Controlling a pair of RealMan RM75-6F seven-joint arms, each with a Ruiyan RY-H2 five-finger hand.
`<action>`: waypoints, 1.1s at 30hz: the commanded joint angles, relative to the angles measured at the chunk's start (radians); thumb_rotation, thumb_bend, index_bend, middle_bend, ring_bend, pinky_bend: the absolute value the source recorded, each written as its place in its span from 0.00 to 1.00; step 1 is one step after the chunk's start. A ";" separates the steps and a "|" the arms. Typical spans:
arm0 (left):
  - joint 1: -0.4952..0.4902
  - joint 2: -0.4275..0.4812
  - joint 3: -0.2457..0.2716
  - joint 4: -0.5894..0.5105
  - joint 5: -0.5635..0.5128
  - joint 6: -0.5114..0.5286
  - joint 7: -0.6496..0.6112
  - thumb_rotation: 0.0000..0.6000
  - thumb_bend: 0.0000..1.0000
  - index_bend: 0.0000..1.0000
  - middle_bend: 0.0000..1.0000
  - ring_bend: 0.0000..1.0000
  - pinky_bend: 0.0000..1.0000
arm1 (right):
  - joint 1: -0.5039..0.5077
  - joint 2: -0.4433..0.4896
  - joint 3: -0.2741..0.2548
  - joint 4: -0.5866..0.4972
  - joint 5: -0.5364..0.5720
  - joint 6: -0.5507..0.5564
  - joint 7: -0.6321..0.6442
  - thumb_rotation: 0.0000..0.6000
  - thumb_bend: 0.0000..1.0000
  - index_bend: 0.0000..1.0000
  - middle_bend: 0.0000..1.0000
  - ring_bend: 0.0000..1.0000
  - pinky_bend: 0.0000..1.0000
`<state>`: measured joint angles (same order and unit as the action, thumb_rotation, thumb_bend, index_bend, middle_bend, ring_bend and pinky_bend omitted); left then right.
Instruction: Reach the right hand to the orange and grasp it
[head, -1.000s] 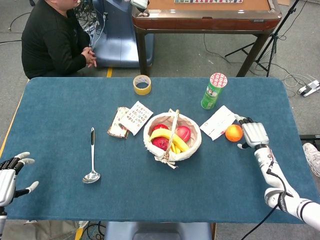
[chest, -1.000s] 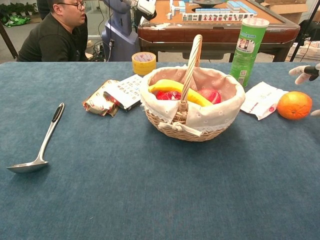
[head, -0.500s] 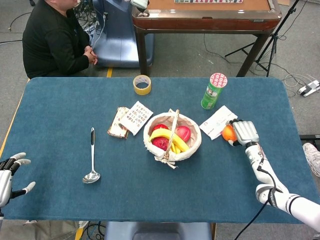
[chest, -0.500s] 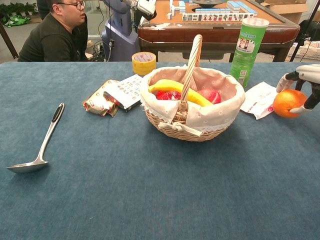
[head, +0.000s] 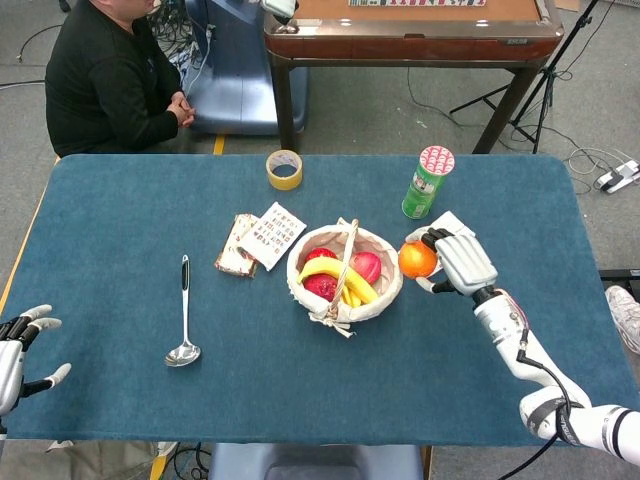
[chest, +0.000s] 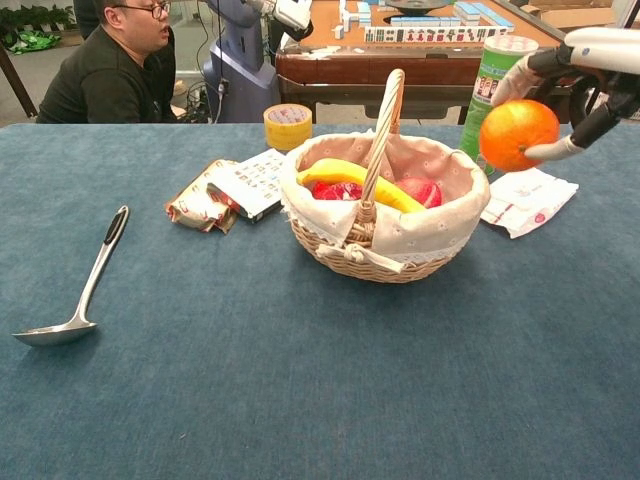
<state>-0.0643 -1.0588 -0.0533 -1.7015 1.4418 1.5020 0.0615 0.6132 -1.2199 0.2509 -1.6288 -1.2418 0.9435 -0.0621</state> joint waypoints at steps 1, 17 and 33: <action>0.002 0.001 0.001 0.001 0.000 0.001 -0.001 1.00 0.17 0.41 0.22 0.24 0.23 | 0.016 -0.005 0.010 -0.016 0.003 0.004 0.003 1.00 0.31 0.32 0.35 0.36 0.57; 0.009 0.007 -0.001 0.006 0.000 0.007 -0.018 1.00 0.17 0.41 0.22 0.24 0.23 | 0.066 0.001 -0.011 -0.046 0.038 -0.056 -0.009 1.00 0.31 0.00 0.11 0.20 0.55; 0.008 0.006 -0.005 0.011 -0.004 0.001 -0.022 1.00 0.17 0.41 0.22 0.24 0.23 | -0.092 0.081 -0.102 -0.094 -0.086 0.206 -0.062 1.00 0.31 0.00 0.11 0.16 0.49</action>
<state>-0.0567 -1.0532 -0.0586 -1.6904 1.4380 1.5030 0.0396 0.5676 -1.1680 0.1766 -1.7068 -1.2974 1.0963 -0.1161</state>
